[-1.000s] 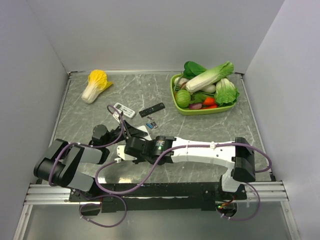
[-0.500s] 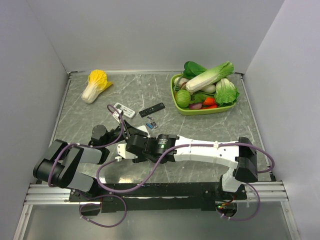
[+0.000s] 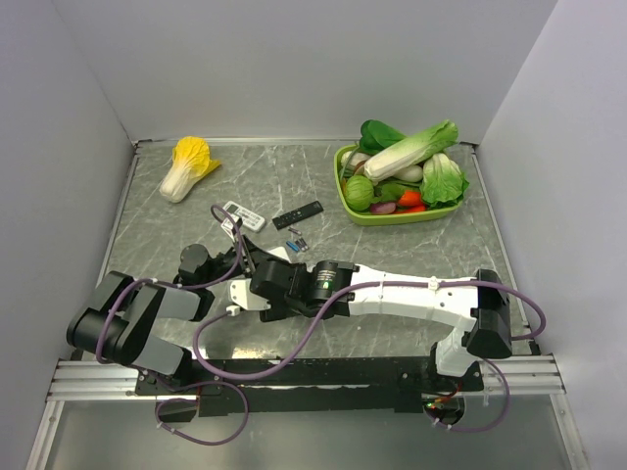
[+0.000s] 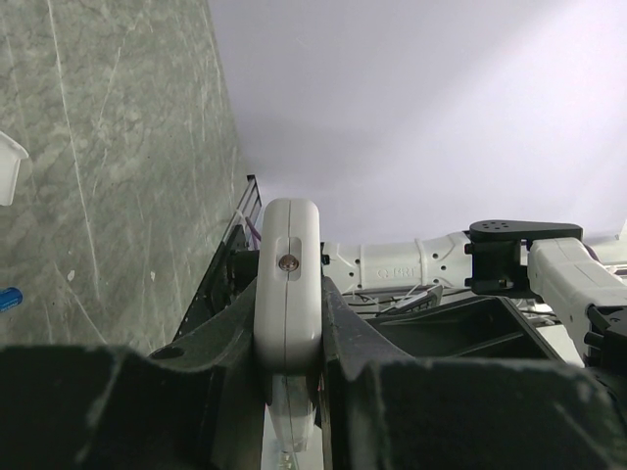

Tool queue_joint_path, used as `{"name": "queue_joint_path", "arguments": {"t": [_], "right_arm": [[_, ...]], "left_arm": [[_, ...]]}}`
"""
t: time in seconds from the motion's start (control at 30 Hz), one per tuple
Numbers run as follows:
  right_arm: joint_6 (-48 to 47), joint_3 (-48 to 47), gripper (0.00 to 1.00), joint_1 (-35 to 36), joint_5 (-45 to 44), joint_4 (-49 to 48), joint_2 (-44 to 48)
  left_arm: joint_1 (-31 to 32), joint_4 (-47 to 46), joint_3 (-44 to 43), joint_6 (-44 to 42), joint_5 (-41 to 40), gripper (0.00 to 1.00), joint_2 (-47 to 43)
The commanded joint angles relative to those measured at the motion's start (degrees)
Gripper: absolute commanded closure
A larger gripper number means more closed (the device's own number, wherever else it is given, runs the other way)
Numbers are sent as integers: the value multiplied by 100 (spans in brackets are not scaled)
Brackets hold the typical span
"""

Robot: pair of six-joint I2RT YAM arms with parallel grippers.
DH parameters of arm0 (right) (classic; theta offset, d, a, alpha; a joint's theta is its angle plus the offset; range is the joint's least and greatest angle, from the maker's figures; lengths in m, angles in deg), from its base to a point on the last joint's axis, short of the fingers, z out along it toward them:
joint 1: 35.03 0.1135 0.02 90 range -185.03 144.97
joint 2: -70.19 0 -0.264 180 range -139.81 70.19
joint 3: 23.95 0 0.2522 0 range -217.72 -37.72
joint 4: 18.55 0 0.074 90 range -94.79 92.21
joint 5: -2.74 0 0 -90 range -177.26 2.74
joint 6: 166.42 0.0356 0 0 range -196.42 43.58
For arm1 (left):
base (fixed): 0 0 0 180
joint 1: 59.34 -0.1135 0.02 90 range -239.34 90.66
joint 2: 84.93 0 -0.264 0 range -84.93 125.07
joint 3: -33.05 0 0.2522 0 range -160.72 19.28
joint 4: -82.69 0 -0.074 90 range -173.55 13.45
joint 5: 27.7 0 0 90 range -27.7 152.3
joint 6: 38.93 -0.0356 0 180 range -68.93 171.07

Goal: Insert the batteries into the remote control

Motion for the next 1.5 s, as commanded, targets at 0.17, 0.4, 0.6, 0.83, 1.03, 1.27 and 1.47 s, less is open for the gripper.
{"name": "queue_joint_path", "arguments": {"t": [0.17, 0.4, 0.6, 0.83, 1.03, 1.27, 1.47], "right_arm": [[-106, -80, 35, -60, 86, -178, 315], [368, -265, 35, -217, 349, -565, 614], [1431, -309, 39, -691, 779, -846, 982], [2335, 183, 46, -1262, 1772, -987, 1519], [3398, 684, 48, -1843, 2764, -1127, 1870], [4244, 939, 49, -2046, 3100, -1567, 1941], [4657, 1045, 50, -2046, 3040, -1655, 1862]], "left_arm": [[-65, -884, -88, 79, 174, 99, 10], [-153, -1217, -26, 334, 113, 99, 115], [-171, -2138, 105, 914, -89, 99, 457], [-171, -2492, 185, 1082, -177, 99, 520], [-171, -1992, 150, 687, -274, 99, 28], [-171, -1446, 114, 396, -485, 99, -447], [-171, -1419, 220, 431, -634, 99, -587]]}}
